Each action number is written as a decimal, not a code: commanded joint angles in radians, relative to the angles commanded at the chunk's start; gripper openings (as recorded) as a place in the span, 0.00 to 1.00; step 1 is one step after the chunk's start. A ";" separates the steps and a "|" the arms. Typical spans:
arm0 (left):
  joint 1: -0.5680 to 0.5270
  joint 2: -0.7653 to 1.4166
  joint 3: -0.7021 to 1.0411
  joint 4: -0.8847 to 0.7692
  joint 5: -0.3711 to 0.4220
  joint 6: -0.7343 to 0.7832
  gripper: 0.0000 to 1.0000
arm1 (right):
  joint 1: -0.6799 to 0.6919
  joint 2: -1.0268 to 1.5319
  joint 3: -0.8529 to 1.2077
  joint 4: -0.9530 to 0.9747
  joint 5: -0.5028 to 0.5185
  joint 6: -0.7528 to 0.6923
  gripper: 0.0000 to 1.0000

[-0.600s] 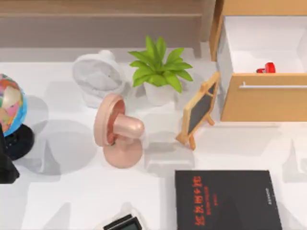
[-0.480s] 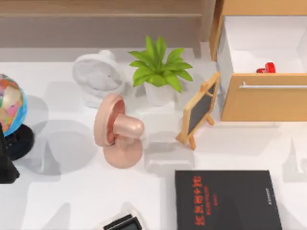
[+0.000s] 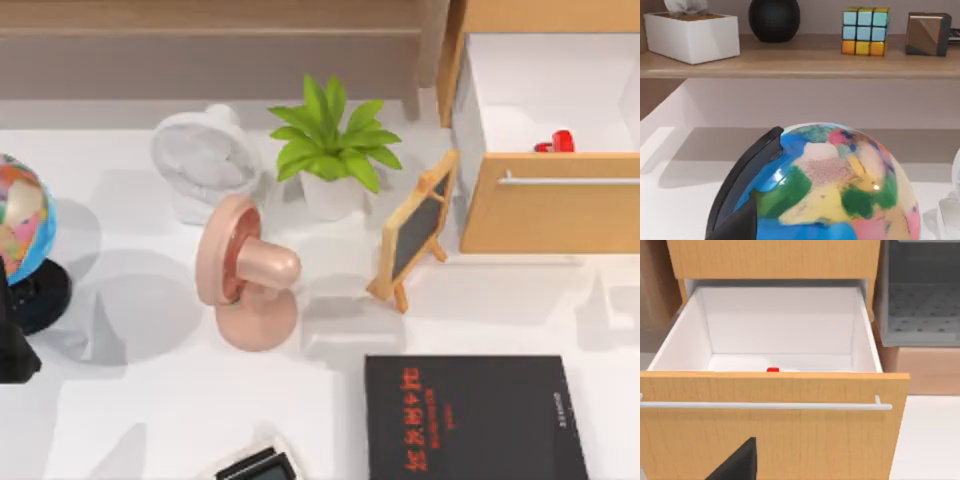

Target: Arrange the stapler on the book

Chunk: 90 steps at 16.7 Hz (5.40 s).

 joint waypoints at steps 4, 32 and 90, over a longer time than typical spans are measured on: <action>0.000 0.000 0.000 0.000 0.000 0.000 1.00 | 0.017 0.339 0.304 -0.156 0.001 0.009 1.00; 0.000 0.000 0.000 0.000 0.000 0.000 1.00 | 0.108 2.079 1.903 -1.064 0.010 0.067 1.00; 0.000 0.000 0.000 0.000 0.000 0.000 1.00 | 0.112 2.116 1.776 -0.898 0.010 0.069 0.00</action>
